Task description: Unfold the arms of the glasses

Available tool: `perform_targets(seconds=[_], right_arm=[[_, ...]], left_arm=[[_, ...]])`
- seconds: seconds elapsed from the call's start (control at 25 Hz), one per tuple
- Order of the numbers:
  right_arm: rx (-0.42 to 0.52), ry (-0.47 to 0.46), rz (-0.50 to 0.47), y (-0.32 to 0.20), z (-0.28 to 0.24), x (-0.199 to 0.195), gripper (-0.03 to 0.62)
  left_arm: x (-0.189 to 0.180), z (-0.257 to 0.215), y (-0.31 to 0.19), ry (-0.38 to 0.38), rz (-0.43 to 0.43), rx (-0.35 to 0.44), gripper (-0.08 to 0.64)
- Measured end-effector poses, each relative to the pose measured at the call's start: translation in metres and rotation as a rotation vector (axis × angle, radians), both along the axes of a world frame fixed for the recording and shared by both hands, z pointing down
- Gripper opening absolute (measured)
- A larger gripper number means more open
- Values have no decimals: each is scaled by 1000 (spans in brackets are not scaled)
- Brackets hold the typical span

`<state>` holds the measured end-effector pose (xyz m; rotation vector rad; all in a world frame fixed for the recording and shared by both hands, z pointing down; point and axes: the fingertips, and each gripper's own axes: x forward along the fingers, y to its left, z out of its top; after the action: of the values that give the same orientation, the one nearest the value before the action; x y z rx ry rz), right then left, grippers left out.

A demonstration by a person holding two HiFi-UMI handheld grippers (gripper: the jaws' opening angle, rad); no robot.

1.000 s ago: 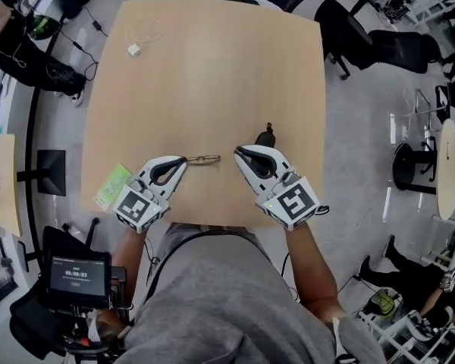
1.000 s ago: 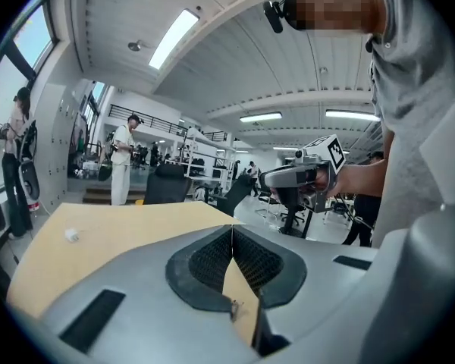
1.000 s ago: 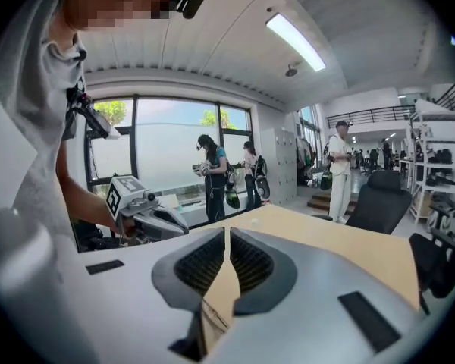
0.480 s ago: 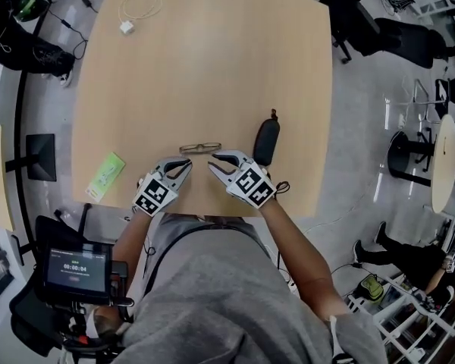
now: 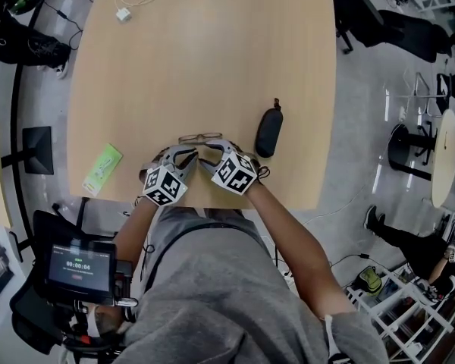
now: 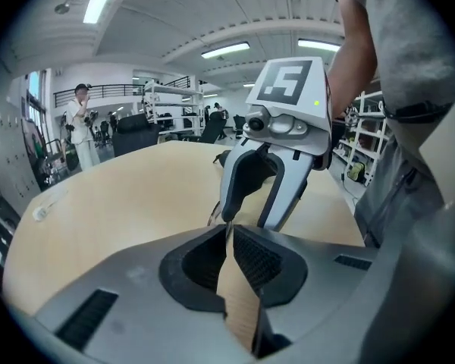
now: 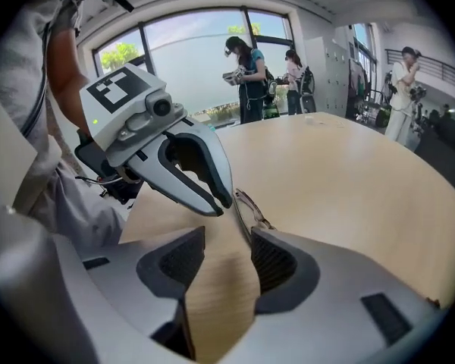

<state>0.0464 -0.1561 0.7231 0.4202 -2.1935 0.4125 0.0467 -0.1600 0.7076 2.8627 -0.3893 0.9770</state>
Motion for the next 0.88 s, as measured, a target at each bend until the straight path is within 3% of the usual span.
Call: perform_targets(seconds=[0.48, 0.68, 0.88], right_arm=[[3, 164, -189, -14, 37, -22, 262], [72, 174, -227, -21, 18, -32, 262], [77, 187, -258, -20, 18, -33, 265]], left_arm=[[-20, 33, -15, -134, 131, 96, 41], [-13, 28, -17, -143, 176, 122, 64], [-12, 27, -16, -135, 205, 111, 64]])
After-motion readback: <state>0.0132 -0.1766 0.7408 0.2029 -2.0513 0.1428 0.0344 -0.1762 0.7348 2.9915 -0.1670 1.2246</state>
